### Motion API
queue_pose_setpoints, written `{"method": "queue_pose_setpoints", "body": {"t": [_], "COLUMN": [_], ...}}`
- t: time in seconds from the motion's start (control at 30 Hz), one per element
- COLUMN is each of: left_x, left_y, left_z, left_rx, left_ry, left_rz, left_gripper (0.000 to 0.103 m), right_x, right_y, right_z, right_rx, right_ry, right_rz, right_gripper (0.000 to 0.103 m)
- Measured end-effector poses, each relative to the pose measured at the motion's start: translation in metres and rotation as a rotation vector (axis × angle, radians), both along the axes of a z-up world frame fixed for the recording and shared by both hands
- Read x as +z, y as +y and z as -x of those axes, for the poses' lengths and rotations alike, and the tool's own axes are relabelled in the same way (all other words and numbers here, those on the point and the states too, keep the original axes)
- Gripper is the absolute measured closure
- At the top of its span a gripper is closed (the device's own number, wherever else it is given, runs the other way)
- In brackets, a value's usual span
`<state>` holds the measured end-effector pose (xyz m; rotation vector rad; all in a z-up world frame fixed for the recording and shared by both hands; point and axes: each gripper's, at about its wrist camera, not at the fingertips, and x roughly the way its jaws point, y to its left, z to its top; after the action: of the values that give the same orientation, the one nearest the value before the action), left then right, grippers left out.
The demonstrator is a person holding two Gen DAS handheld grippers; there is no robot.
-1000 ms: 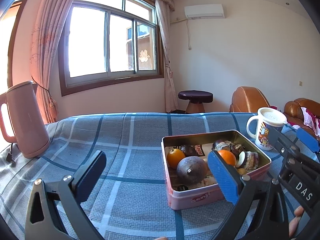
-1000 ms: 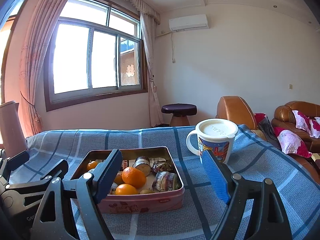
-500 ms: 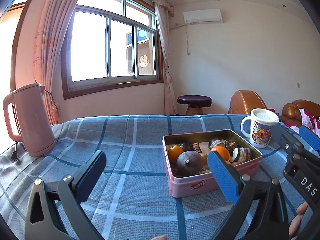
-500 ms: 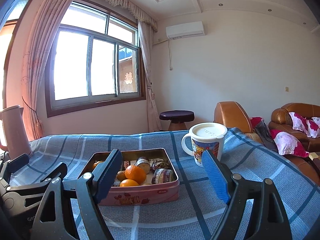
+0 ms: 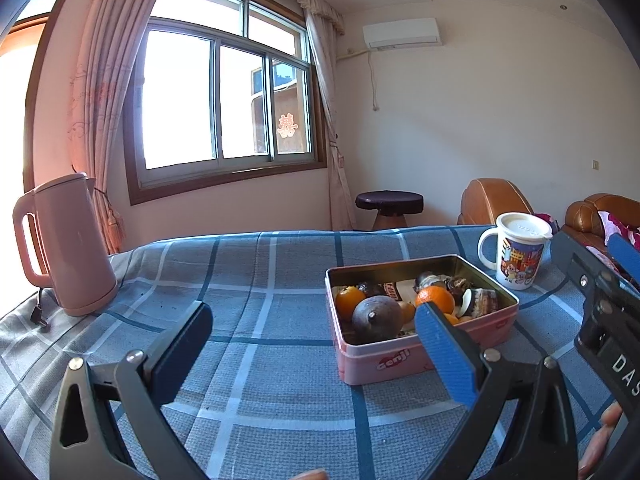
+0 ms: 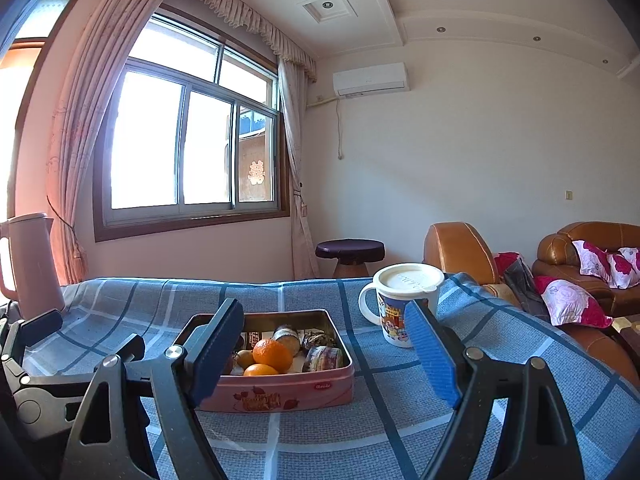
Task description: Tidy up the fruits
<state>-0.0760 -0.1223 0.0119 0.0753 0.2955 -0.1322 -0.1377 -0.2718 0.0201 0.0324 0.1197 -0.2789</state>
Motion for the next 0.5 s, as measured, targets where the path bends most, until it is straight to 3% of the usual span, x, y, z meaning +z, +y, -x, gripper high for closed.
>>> {"method": "queue_pose_setpoints", "body": {"t": [0.5], "left_x": [0.0], "left_y": [0.0003], "left_z": [0.001], "left_rx": [0.001], "left_ry": [-0.001], "left_rz": [-0.001], "left_gripper": [0.0], "right_x": [0.0002], "right_y": [-0.0006], "right_z": [-0.0003], "right_rx": [-0.004], "right_ry": [0.0], "right_rz": [-0.002], "right_gripper": [0.018]}}
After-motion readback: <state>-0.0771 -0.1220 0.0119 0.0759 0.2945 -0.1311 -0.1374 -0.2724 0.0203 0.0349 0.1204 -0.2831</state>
